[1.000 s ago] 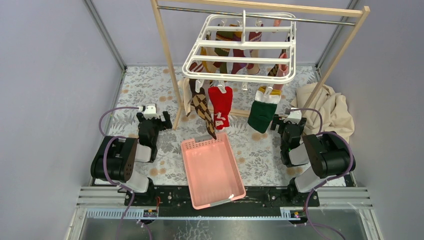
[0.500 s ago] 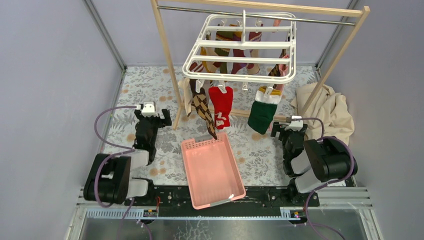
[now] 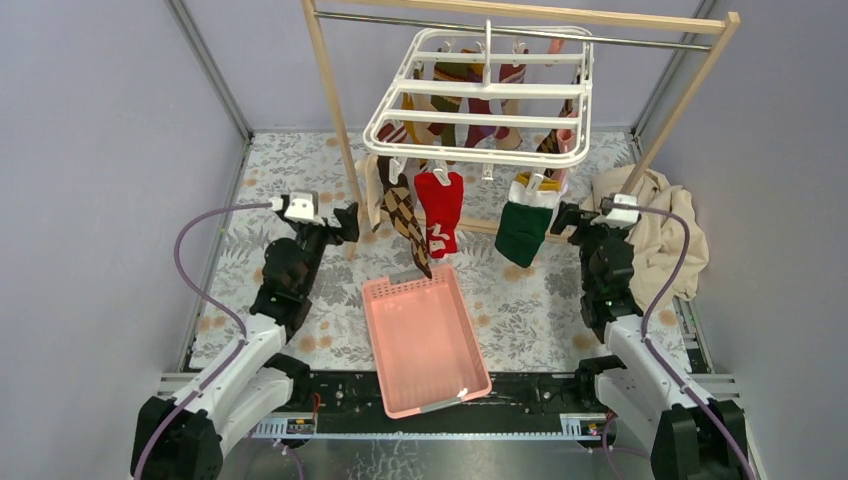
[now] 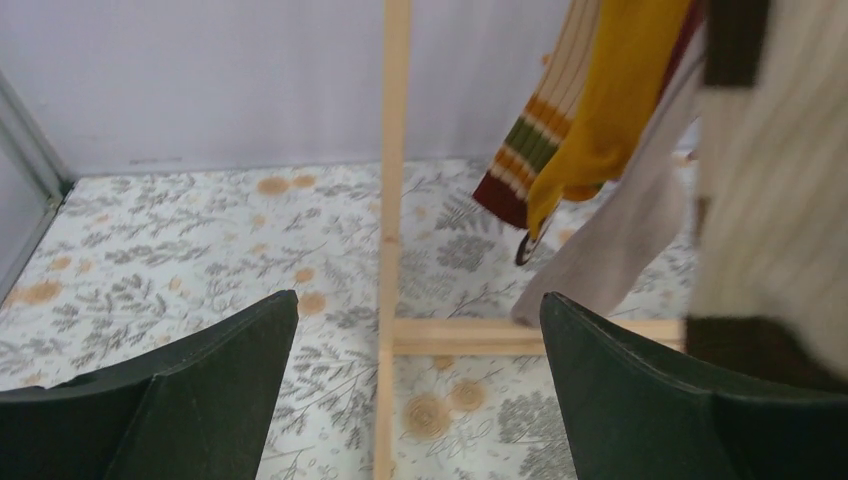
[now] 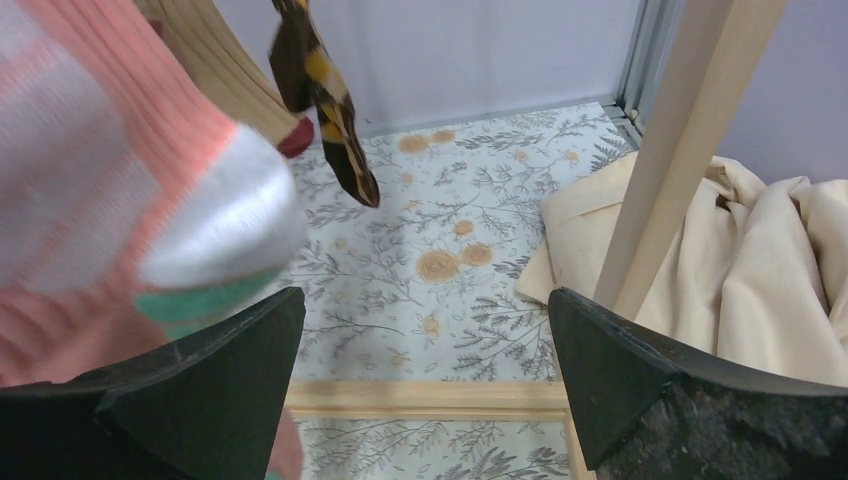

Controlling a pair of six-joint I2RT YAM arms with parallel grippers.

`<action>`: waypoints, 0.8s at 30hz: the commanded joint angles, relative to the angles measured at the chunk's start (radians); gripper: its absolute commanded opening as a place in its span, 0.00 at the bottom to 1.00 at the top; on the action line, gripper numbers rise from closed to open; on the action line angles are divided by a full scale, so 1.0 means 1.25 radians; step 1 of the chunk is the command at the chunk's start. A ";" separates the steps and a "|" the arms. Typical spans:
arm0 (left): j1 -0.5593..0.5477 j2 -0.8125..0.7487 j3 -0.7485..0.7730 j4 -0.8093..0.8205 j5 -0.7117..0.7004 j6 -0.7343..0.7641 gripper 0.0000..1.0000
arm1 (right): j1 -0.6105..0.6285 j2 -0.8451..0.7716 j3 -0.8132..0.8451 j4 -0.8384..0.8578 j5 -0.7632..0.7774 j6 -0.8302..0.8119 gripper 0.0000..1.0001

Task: Remove the socks clipped to the hanger
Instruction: Move the clothesline to the center of the board.

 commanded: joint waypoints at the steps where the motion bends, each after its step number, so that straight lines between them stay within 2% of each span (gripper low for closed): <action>1: -0.028 -0.036 0.110 -0.149 0.000 -0.053 0.99 | -0.003 -0.057 0.142 -0.309 -0.033 0.092 1.00; 5: -0.048 -0.037 0.209 -0.264 0.047 -0.124 0.99 | -0.003 -0.081 0.248 -0.435 -0.066 0.194 1.00; 7: -0.053 -0.036 0.258 -0.311 0.098 -0.150 0.99 | -0.003 -0.083 0.325 -0.530 -0.097 0.241 1.00; 10: -0.057 -0.044 0.326 -0.380 0.114 -0.212 0.99 | -0.004 -0.087 0.435 -0.674 -0.159 0.299 0.99; 13: -0.057 -0.056 0.364 -0.403 0.144 -0.283 0.99 | -0.003 -0.117 0.470 -0.724 -0.246 0.317 1.00; 16: -0.057 -0.068 0.366 -0.391 0.162 -0.343 0.99 | -0.003 -0.162 0.437 -0.754 -0.181 0.382 1.00; 20: -0.057 -0.061 0.356 -0.371 0.200 -0.350 0.99 | -0.003 -0.161 0.444 -0.773 -0.194 0.371 1.00; 24: -0.057 -0.033 0.402 -0.449 0.129 -0.324 0.99 | -0.003 -0.091 0.493 -0.854 -0.117 0.372 1.00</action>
